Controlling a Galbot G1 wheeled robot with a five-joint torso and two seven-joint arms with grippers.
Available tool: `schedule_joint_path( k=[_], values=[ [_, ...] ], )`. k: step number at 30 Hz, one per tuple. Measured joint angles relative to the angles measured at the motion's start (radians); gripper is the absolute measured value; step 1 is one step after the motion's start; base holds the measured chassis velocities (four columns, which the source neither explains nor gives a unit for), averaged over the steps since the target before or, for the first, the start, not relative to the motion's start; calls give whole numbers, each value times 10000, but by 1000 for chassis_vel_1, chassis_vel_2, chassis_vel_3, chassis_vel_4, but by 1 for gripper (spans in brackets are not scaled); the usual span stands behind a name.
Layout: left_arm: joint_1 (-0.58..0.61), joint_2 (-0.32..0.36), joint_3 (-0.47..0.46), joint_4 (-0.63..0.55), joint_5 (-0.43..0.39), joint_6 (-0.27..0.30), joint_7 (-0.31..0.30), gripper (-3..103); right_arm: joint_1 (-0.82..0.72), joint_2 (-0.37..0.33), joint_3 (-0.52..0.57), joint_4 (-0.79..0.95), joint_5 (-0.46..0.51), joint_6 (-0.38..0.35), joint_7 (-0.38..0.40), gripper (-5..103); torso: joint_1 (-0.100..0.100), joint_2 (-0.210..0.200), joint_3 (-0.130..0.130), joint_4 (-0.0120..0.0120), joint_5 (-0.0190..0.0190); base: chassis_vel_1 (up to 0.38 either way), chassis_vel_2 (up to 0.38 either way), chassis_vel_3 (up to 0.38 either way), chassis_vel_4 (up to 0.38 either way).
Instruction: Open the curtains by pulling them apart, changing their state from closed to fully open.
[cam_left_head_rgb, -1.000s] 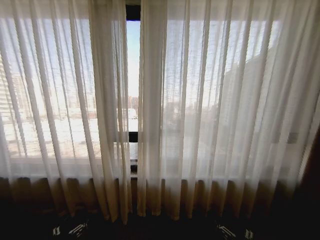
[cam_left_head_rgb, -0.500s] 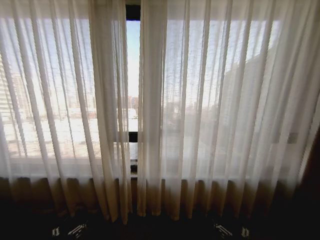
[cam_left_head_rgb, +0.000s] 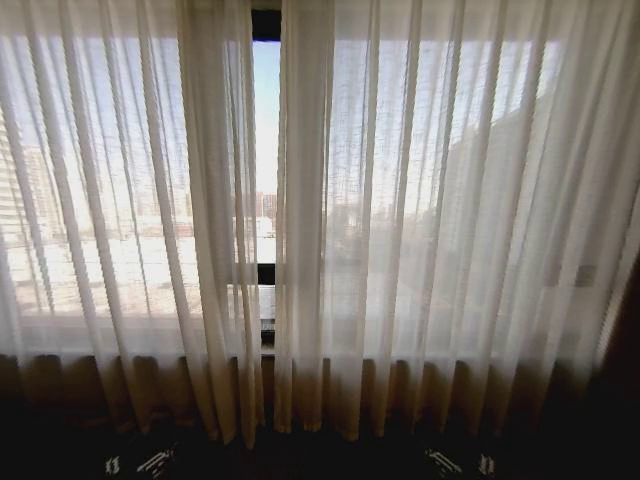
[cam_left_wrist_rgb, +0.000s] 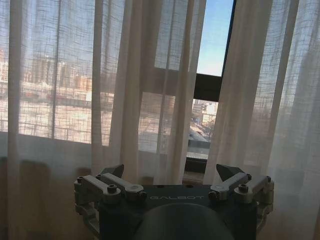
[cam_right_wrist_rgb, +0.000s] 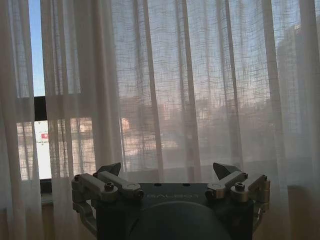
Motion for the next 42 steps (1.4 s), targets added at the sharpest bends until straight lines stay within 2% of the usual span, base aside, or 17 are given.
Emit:
schedule_joint_path(
  k=[28, 42],
  values=[
    [196, -117, -236, -357, 213, -29, -19, 100, -112, 23, 76, 101, -104, 206, -158, 100, 0, 0, 0, -1, 0, -8, 7, 9, -6],
    [226, -180, -238, -451, 215, -29, -39, 100, -130, 21, 86, 165, -96, 205, -133, 100, 0, 0, 0, 0, 0, 4, 106, 5, -100]
  ],
)
